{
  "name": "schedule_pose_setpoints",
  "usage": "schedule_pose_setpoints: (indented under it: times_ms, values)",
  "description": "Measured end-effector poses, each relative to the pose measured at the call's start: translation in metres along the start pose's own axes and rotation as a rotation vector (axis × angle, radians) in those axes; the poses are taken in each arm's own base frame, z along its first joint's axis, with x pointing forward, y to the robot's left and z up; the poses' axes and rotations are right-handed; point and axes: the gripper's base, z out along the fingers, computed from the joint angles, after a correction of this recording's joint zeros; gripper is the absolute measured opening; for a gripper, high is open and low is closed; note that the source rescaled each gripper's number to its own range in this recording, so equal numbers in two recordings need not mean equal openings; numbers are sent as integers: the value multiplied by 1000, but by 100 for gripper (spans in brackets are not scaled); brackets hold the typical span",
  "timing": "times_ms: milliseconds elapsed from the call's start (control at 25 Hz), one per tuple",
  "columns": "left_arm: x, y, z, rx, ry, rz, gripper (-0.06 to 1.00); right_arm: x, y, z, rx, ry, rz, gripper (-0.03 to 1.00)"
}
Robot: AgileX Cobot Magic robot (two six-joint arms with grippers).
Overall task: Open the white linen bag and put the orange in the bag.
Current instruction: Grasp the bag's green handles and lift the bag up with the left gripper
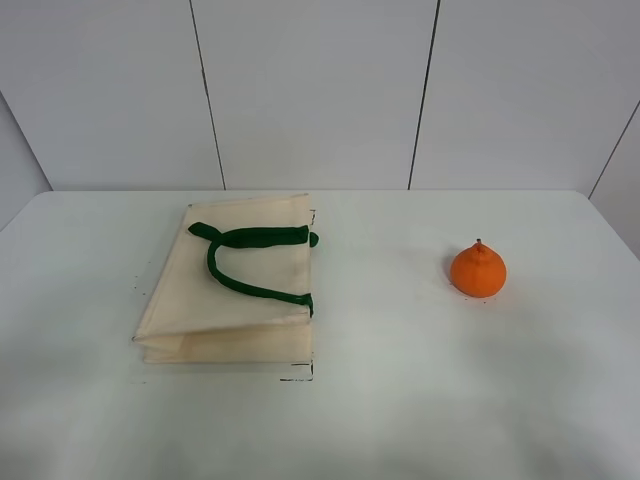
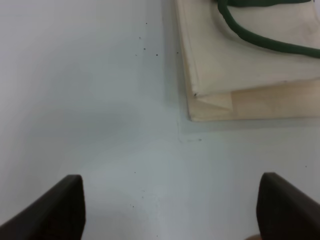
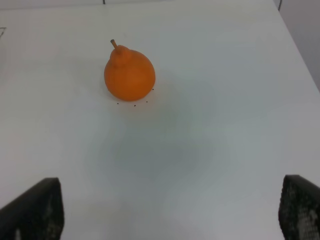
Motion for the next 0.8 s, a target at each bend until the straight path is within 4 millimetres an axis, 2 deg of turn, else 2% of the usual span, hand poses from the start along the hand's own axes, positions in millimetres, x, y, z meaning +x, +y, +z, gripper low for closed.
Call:
schedule_pose_setpoints:
  times_ms: [320,520,640,800]
  values:
    - [0,0,0,-5,0,2,92,0,0,0,0,0,0,95]
    - [-6,1,5,-6,53,3,99,0,0,0,0,0,0,95]
    - [-26,0,11,-1,139,2,100,0,0,0,0,0,0,95]
    - [-71,0,30,1,292,2,100,0,0,0,0,0,0,95]
